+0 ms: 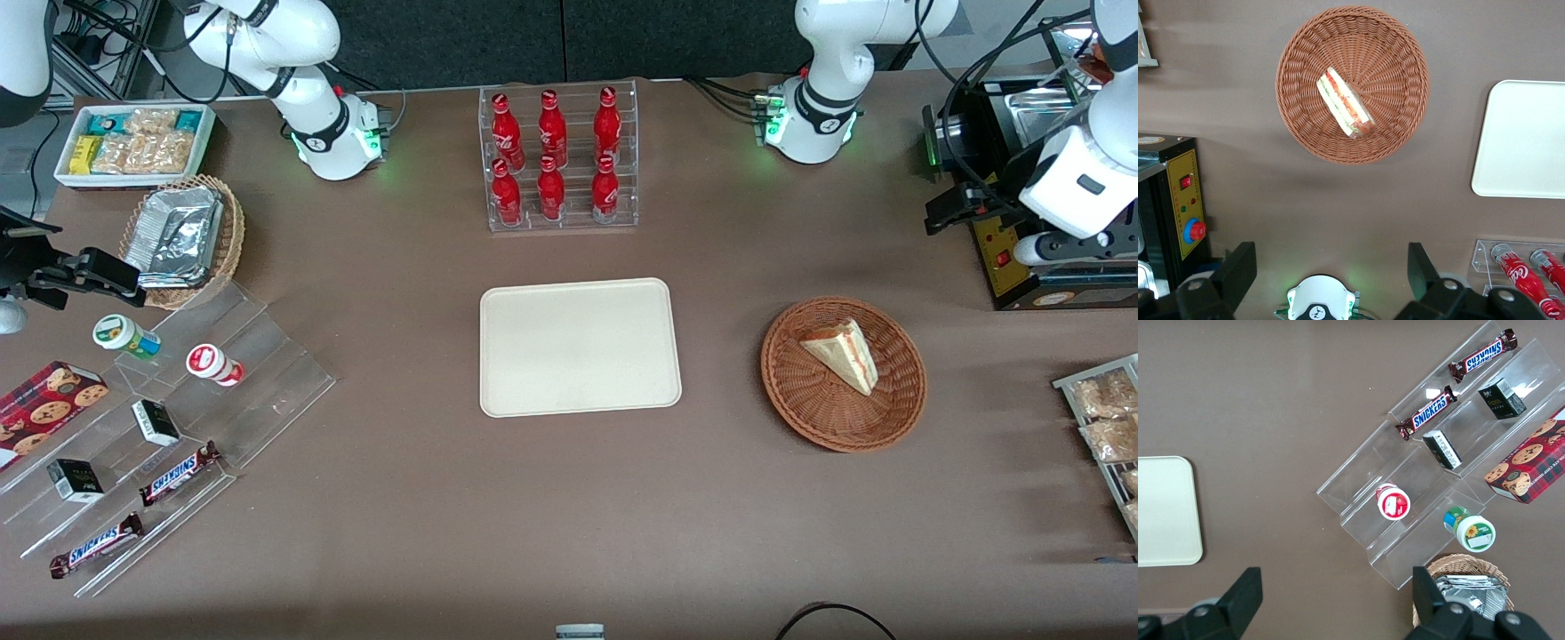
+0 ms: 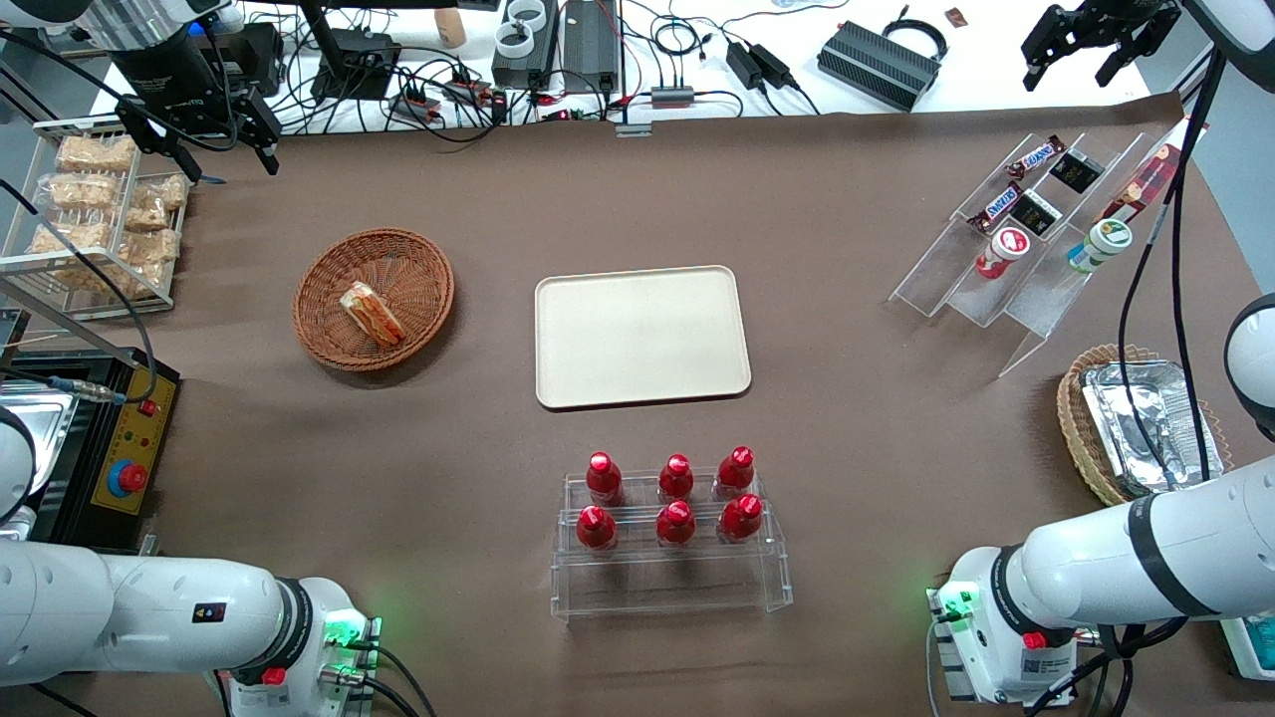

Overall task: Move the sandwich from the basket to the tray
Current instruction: 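Move the left gripper from rest toward the sandwich in the wicker basket, then lower the left gripper onto the wrapped sandwich and close on it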

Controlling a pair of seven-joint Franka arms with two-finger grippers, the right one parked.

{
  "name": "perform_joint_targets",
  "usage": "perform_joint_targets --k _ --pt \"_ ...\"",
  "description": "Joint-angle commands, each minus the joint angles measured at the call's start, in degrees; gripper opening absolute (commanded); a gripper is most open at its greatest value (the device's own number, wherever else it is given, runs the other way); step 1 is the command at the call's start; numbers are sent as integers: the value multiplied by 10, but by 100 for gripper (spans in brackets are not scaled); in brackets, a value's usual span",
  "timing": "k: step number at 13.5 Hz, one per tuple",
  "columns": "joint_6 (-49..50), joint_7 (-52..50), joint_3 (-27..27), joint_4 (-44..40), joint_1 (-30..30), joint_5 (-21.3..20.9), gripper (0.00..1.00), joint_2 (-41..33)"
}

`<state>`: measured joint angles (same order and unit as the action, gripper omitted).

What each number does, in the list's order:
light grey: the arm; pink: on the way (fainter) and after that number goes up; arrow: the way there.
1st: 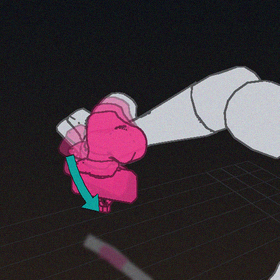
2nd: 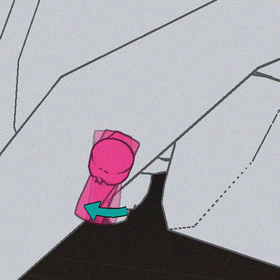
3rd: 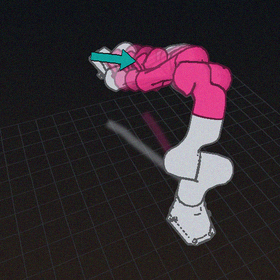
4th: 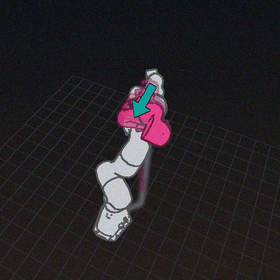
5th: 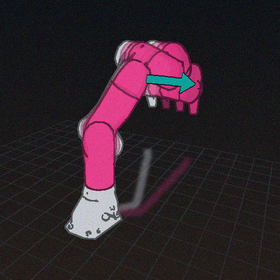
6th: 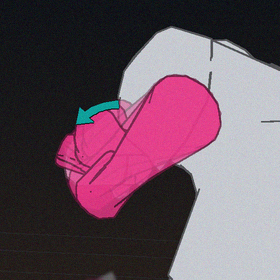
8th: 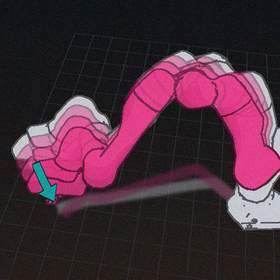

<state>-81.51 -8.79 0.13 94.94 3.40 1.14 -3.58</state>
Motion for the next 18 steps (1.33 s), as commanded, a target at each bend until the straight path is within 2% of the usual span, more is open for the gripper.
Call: perform_joint_targets --k 1,4,9,12,16,18 --pt "3 17 0 0 -11 3 100 -2" --pt "-46 18 1 17 -11 -5 100 3" --pt "-166 3 1 148 -11 -8 100 -3" --pt "-288 -118 1 229 -11 -8 100 6" --pt "-381 -276 7 260 -10 -8 100 65" --pt "-432 -321 16 277 -9 -8 100 88"
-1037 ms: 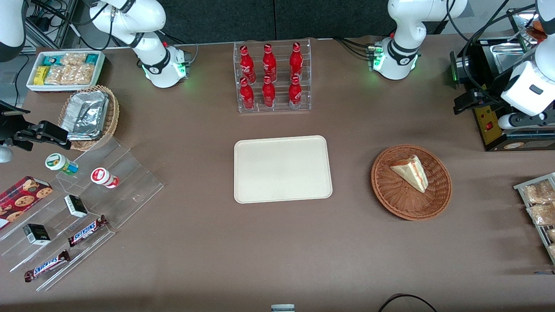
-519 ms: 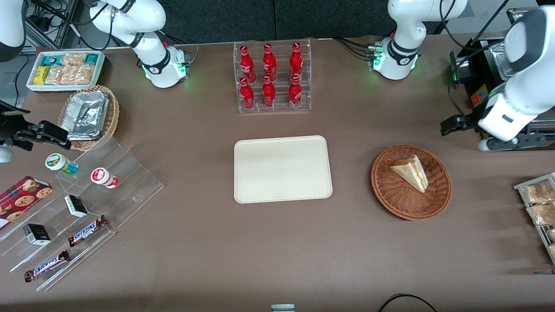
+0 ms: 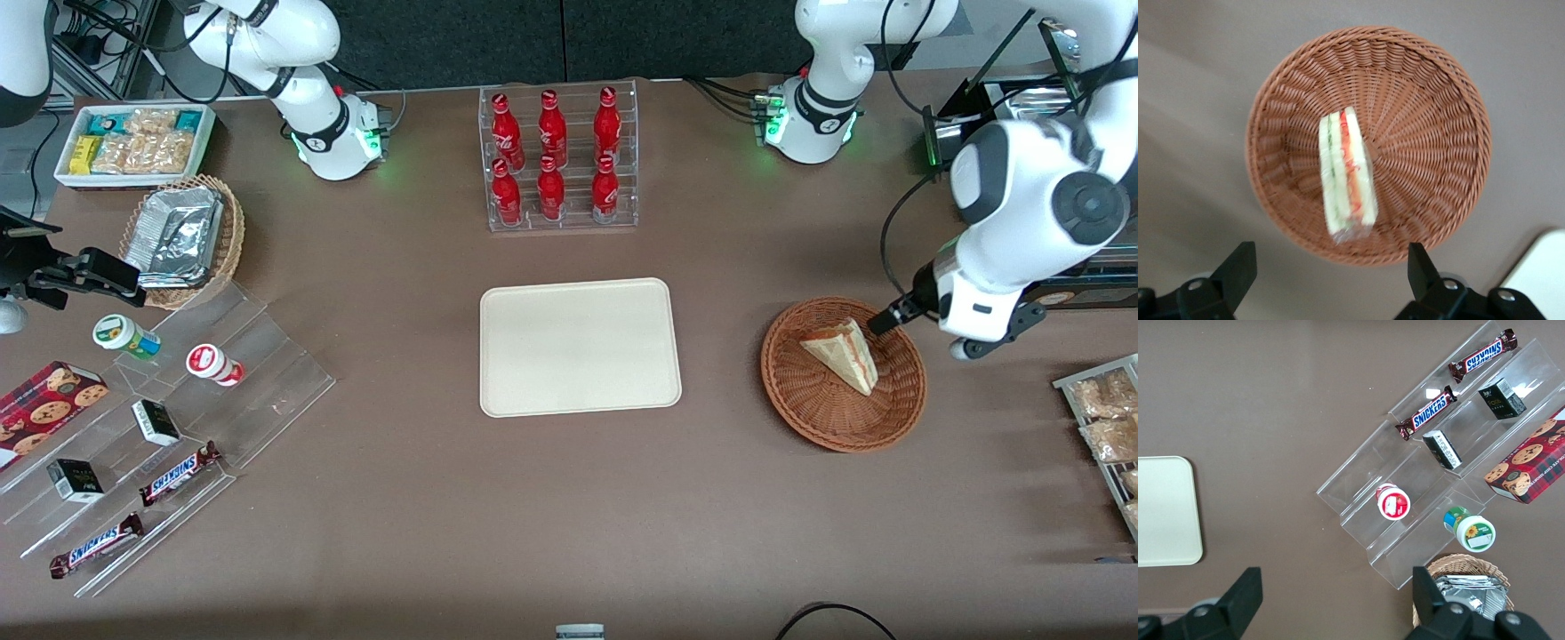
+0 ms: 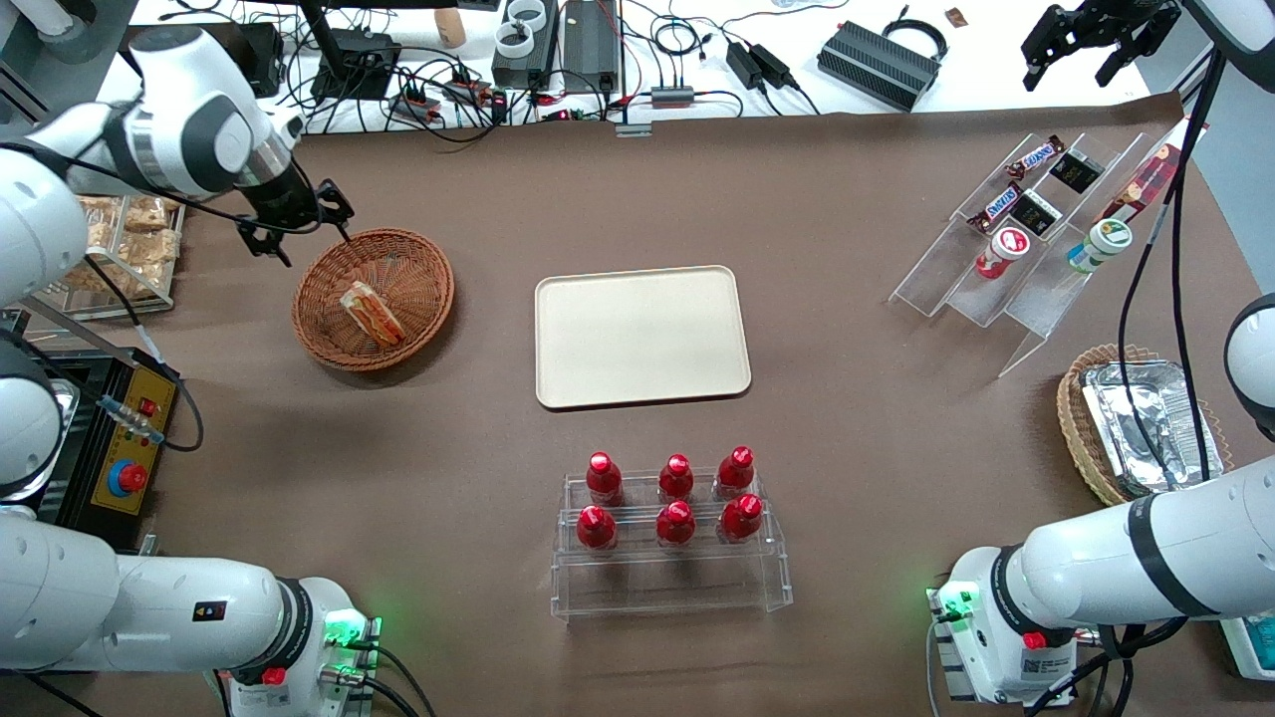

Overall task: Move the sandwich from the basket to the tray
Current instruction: 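Lower the left gripper onto the wrapped sandwich and close on it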

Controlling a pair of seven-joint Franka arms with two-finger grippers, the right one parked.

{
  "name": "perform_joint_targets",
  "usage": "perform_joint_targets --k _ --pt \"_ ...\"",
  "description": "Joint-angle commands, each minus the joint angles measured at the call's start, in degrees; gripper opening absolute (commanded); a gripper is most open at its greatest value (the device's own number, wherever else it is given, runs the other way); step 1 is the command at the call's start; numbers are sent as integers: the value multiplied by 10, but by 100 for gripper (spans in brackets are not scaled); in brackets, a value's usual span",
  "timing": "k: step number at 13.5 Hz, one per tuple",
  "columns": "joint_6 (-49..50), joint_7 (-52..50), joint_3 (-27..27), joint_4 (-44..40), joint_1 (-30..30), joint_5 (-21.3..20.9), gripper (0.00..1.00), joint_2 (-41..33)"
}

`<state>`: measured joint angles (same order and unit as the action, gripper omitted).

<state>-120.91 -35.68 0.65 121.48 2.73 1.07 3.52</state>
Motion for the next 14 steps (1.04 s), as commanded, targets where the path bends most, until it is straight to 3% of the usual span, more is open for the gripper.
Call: perform_joint_targets --k 1,6,11,13,14 --pt "-46 -72 11 18 -3 -7 100 29" --pt "-143 -110 12 75 -3 -7 100 59" --pt "-164 -144 14 89 -3 -6 98 76" --pt "-172 -179 14 89 -3 0 84 90" --pt "-179 -205 14 87 1 1 70 100"
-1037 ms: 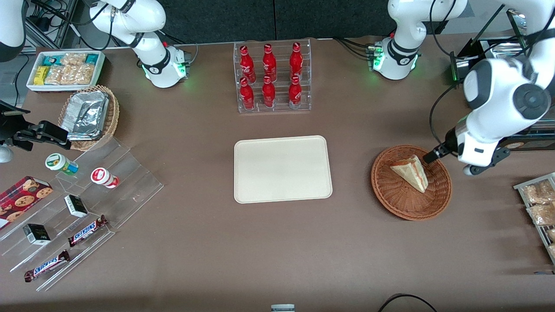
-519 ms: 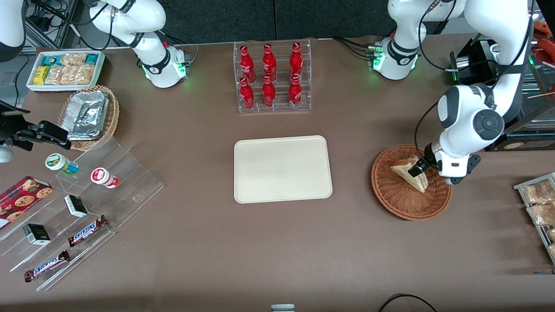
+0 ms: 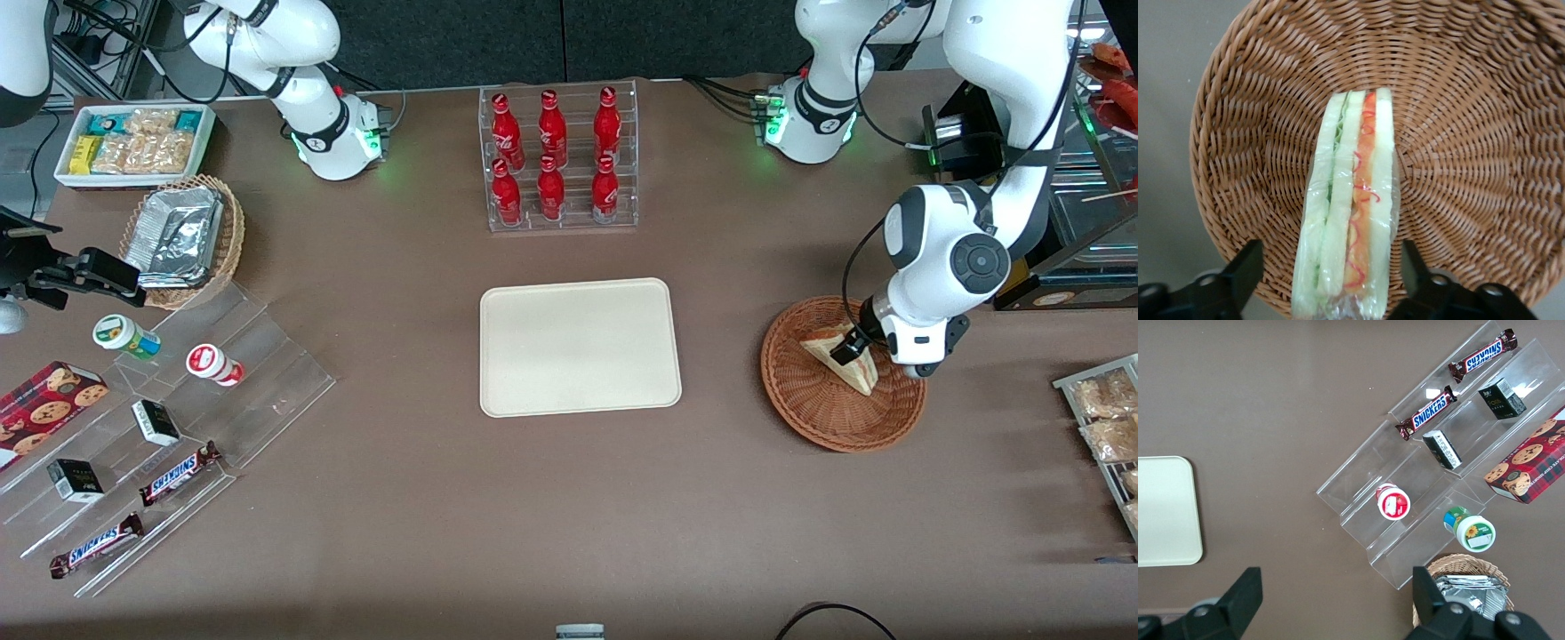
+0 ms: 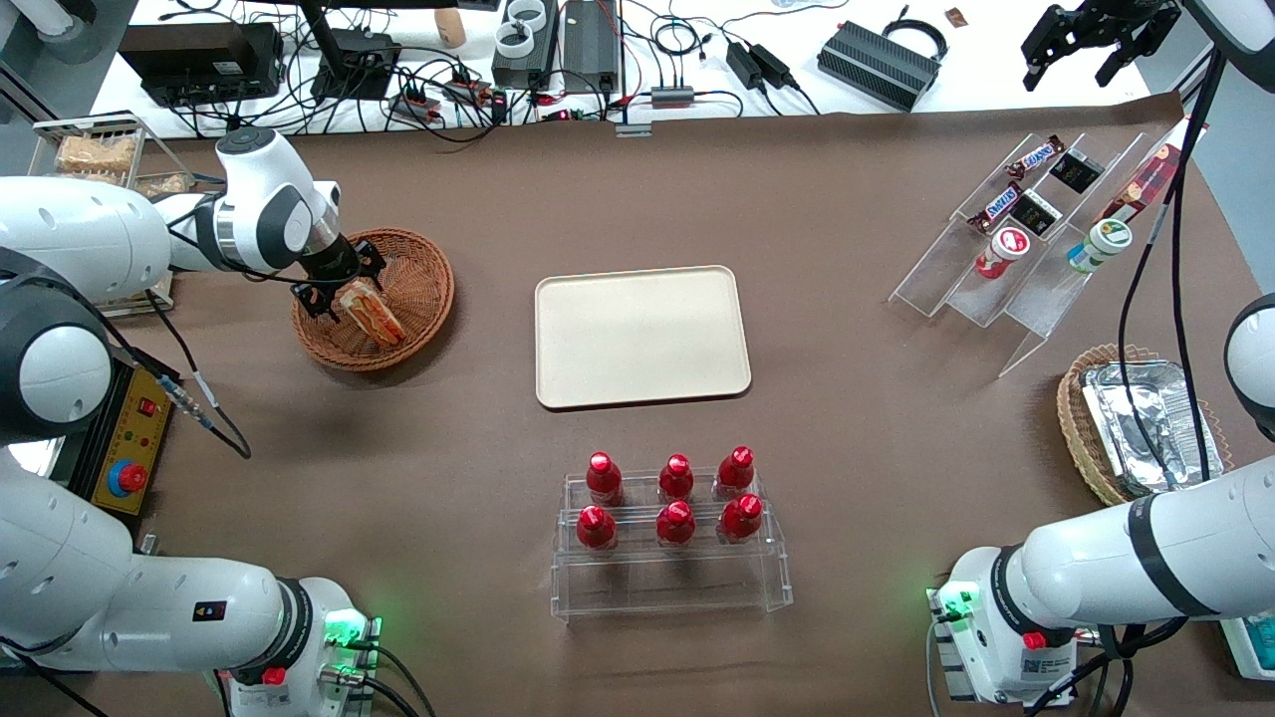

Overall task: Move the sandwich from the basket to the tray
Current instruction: 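Lower the left gripper onto the wrapped sandwich and close on it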

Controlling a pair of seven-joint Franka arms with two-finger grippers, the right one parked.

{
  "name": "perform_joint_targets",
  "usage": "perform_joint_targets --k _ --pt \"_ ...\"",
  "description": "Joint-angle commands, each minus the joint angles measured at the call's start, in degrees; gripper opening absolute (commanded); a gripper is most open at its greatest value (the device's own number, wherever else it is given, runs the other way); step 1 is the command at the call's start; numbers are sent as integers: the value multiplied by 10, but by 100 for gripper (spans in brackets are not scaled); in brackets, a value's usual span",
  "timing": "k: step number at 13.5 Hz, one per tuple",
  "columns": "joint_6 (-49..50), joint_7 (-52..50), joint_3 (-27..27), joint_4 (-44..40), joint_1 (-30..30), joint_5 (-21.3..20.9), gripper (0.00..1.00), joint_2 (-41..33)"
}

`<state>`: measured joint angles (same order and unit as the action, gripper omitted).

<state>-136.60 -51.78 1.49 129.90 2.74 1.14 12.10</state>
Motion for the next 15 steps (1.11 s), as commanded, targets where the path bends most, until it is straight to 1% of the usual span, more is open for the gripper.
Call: perform_joint_targets --k 1,2,3,4,6,7,9,11,14,15 --pt "-25 -66 6 1 5 -2 48 23" --pt "-24 -70 8 0 8 -3 32 23" --pt "-20 -69 8 -1 8 -4 20 21" --pt "-18 -71 8 -2 8 -4 12 18" --pt "0 -69 8 -18 9 -5 4 11" --pt "44 -66 9 -48 10 -6 4 11" --pt "142 -62 9 -123 24 -7 0 13" --pt "212 -54 10 -192 41 -10 0 18" --pt "233 -32 10 -232 84 -12 0 25" --pt "234 -4 11 -239 103 -10 0 27"
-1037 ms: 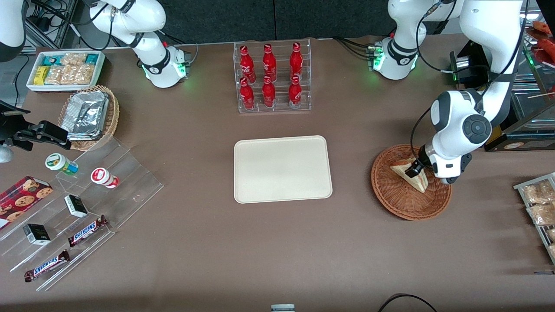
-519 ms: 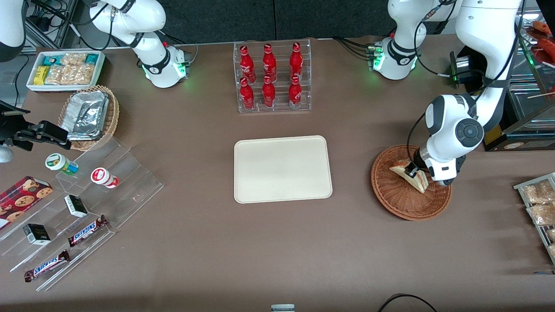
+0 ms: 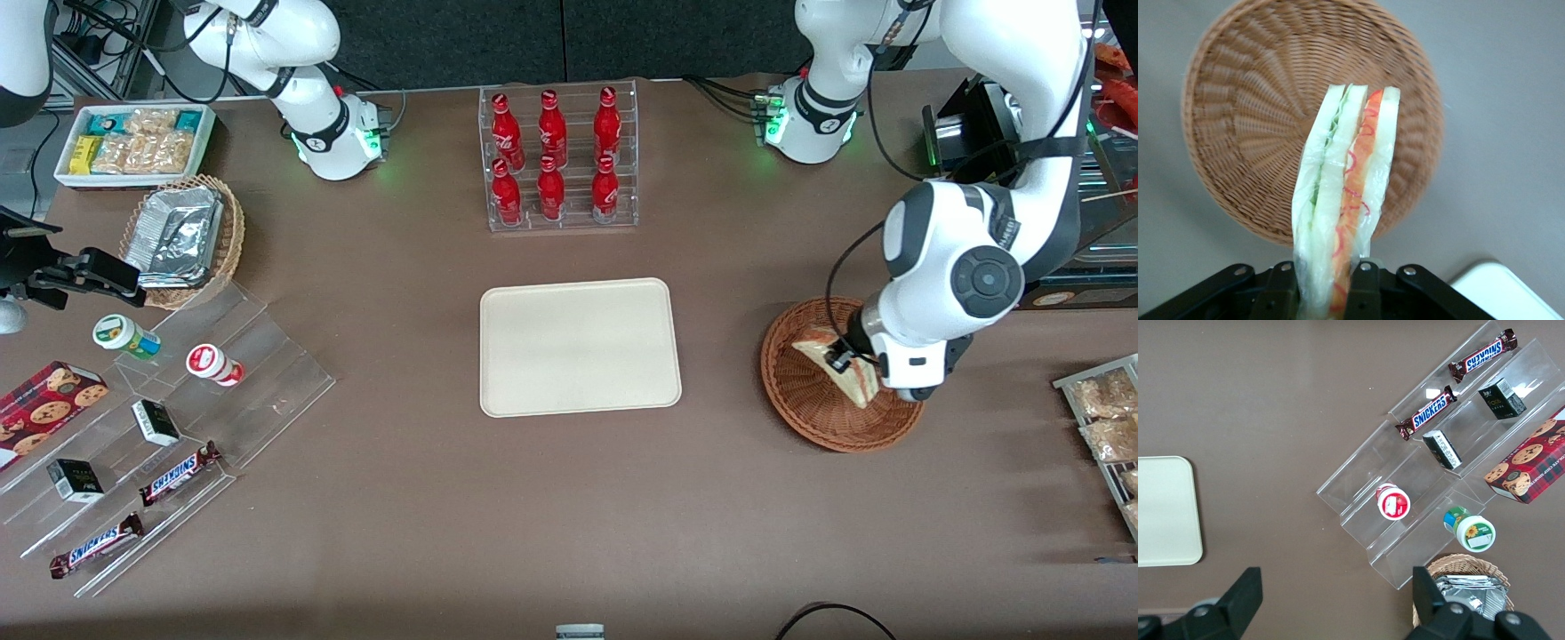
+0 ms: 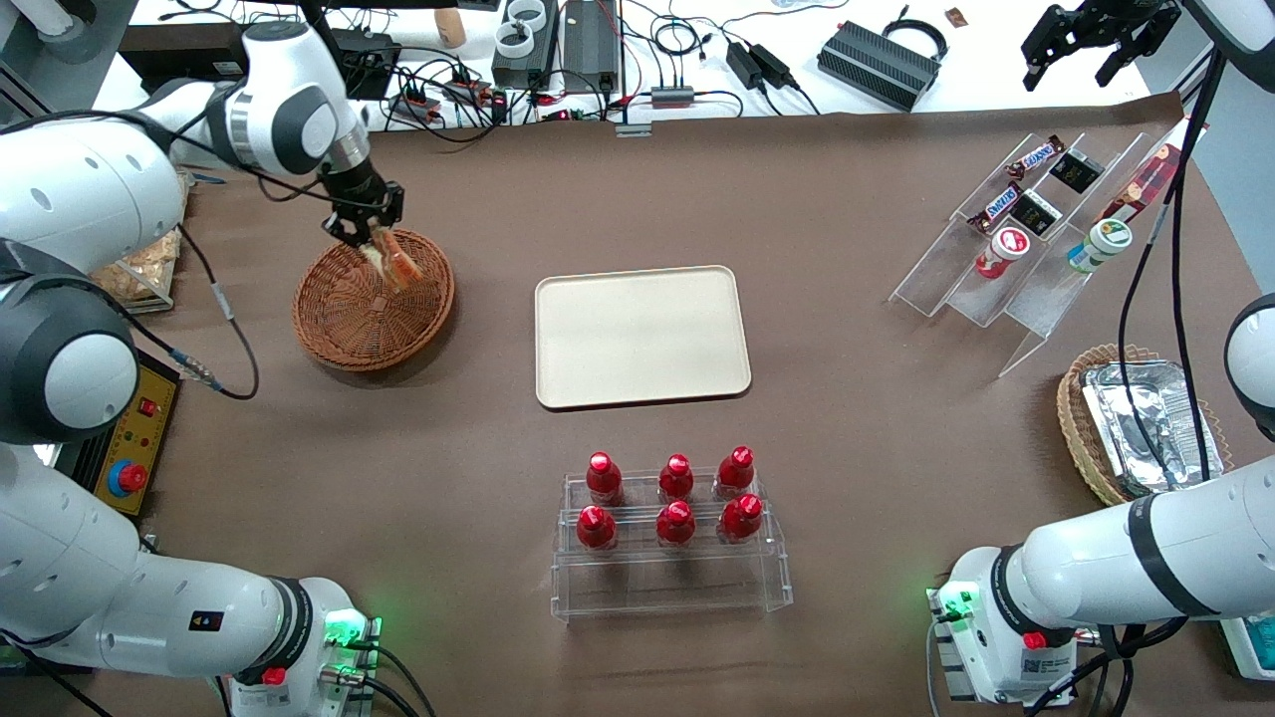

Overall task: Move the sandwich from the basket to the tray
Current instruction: 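Lower the left gripper onto the wrapped sandwich and close on it, then lift the sandwich and carry it over the cream tray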

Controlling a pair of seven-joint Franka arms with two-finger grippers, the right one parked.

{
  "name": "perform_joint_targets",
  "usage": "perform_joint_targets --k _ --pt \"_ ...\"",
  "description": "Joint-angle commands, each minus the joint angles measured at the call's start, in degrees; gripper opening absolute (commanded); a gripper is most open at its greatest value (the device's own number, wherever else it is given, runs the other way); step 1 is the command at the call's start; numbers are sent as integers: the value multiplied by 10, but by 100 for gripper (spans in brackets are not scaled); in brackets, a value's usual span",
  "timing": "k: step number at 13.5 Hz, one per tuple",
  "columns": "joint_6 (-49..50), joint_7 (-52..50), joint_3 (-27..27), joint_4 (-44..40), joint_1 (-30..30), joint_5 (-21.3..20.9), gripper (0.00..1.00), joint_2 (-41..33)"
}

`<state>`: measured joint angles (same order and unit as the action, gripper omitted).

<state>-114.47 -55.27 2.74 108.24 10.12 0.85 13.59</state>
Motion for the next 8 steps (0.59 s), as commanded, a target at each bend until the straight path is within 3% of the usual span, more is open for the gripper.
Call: perform_joint_targets --k 1,8 --pt "12 57 -2 -23 53 -7 0 16" --pt "12 38 -3 -167 236 4 0 149"
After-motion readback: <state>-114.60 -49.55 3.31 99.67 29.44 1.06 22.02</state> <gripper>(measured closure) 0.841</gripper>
